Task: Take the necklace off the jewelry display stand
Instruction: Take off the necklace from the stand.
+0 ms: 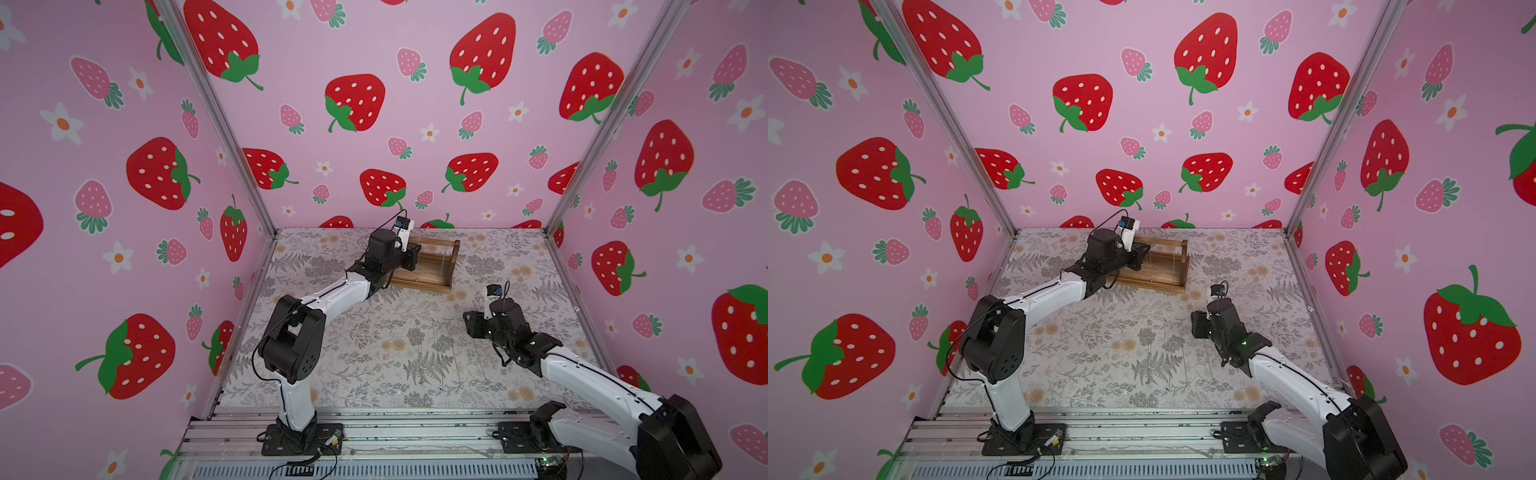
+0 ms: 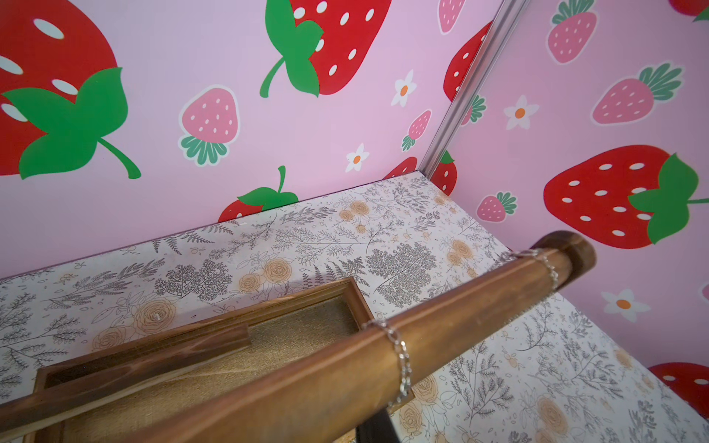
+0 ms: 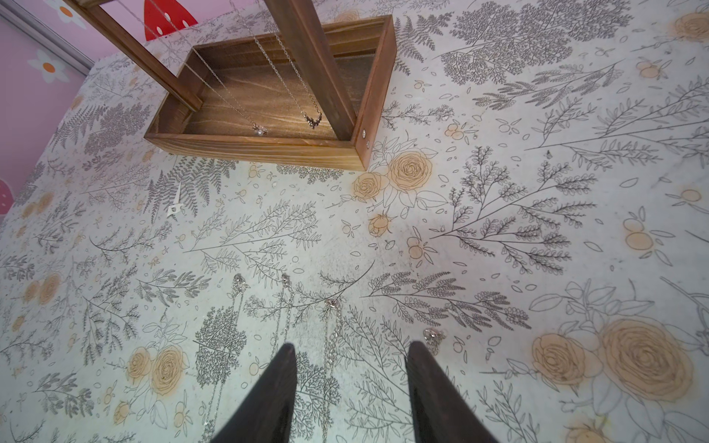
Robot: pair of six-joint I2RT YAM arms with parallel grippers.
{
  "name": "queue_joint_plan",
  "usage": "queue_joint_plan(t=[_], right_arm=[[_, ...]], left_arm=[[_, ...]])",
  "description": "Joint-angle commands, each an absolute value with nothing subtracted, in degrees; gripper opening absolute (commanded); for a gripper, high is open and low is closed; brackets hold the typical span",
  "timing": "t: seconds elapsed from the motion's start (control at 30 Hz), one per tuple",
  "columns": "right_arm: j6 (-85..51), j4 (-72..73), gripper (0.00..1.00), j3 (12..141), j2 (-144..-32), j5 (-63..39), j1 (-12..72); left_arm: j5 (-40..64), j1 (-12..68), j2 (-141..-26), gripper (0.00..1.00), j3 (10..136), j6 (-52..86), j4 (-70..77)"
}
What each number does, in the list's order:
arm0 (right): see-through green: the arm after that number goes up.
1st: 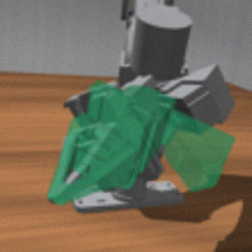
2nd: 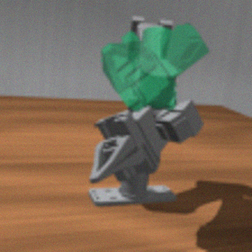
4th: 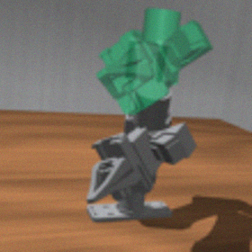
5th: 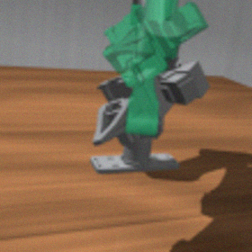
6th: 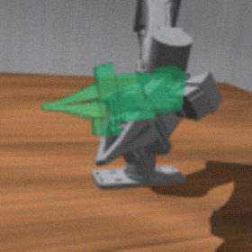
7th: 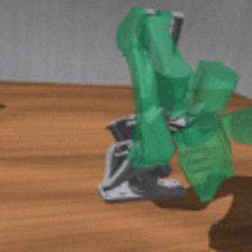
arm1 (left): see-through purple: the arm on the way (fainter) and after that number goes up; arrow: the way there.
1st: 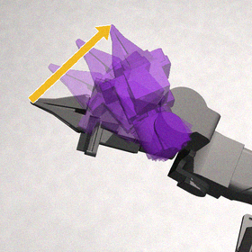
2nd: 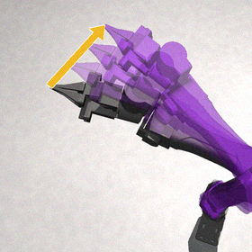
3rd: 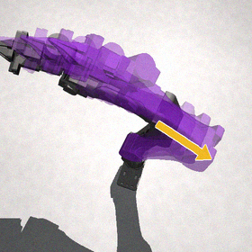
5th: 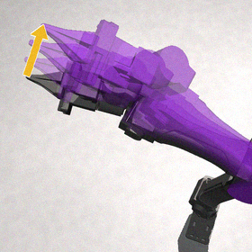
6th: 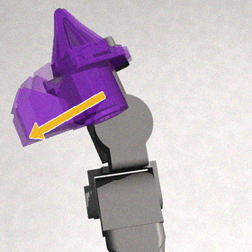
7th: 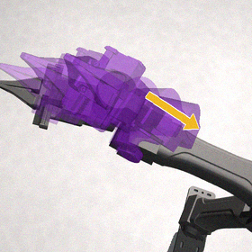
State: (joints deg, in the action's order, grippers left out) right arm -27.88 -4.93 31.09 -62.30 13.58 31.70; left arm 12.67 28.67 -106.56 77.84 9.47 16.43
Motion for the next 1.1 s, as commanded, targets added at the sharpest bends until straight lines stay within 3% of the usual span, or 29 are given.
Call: queue_joint_plan(t=[0.0,0.23,0.5,1.07], right_arm=[[-28.1,-4.5,0.48,31.2,-62.6,13.3,31.4],[-28.1,-4.7,0.47,31.2,-62.1,13.2,31.4],[-28.0,-4.9,0.48,31.4,-62.3,12.7,31.4],[-27.9,-5.4,0.47,31.4,-61.7,12.3,31.4]], left_arm=[[13.4,28.8,-105.0,0.15,78.1,9.5,16.8],[12.7,29.0,-102.0,0.00,76.2,9.0,15.1],[10.1,29.2,-97.5,0.00,77.4,8.3,6.4],[-8.3,28.8,-96.2,0.00,88.0,4.4,-11.8]])
